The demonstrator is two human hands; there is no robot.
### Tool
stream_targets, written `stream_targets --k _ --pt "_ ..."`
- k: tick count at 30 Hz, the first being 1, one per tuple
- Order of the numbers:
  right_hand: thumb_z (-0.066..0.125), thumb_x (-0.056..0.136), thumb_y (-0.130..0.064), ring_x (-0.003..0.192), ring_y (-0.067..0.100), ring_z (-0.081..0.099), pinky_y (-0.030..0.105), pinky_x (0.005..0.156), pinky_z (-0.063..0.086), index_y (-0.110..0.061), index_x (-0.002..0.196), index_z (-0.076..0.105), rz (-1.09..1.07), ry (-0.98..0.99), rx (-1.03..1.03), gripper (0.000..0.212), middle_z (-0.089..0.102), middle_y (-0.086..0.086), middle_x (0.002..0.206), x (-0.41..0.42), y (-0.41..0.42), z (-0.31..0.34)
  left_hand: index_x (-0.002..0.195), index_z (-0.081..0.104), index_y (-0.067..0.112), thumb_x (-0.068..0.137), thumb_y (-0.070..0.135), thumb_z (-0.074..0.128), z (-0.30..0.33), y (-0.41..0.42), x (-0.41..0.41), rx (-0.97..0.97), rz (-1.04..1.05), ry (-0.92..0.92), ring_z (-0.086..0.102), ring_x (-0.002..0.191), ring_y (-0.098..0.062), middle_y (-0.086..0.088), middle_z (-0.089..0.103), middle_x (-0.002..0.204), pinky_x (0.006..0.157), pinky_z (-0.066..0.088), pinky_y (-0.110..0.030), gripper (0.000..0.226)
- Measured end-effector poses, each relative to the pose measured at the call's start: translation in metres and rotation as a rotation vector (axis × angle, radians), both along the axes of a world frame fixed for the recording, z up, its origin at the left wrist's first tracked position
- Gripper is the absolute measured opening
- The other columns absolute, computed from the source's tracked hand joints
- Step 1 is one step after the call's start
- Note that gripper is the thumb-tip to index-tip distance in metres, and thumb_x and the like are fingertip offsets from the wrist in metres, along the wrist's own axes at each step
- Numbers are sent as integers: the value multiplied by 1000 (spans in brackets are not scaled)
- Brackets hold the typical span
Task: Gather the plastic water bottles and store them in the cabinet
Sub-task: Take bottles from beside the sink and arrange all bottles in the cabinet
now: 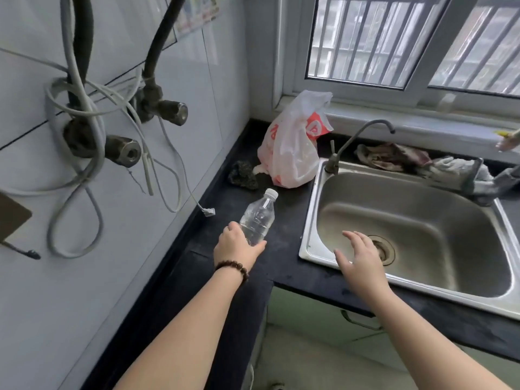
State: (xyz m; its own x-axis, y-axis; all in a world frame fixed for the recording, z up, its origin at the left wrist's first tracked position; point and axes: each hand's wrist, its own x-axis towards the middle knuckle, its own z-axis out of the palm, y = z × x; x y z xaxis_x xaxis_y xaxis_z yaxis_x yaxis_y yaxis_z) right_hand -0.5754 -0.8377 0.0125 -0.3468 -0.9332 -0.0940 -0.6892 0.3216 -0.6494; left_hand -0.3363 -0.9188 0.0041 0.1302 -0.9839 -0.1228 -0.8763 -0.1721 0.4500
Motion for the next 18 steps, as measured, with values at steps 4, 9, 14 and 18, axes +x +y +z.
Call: stream_targets --k 4,9,14,18 --pt "63 89 -18 135 25 35 32 112 26 -10 135 50 -101 -5 -53 48 42 12 144 -34 18 13 112 47 13 73 55 73 16 8 -60 -25 -139 99 59 103 -25 -5 58 113 81 49 -37 63" --pt "61 90 -19 137 25 33 28 112 22 -8 136 49 -297 25 -100 48 41 14 144 -96 69 31 104 45 14 74 53 72 33 22 -143 -38 -331 191 63 89 -27 -6 63 101 76 52 -38 56" --pt "60 90 -17 134 25 37 31 113 25 -6 134 50 -503 27 -147 47 45 15 141 -158 130 42 103 44 20 74 57 71 47 52 -220 -13 -495 264 59 79 -17 2 60 94 67 49 -32 55" --pt "61 88 -16 131 27 40 33 112 28 -5 133 52 -620 23 -197 47 46 15 140 -204 164 49 100 43 23 74 57 72 54 80 -273 -21 -544 335 56 77 -13 9 56 88 66 45 -30 52"
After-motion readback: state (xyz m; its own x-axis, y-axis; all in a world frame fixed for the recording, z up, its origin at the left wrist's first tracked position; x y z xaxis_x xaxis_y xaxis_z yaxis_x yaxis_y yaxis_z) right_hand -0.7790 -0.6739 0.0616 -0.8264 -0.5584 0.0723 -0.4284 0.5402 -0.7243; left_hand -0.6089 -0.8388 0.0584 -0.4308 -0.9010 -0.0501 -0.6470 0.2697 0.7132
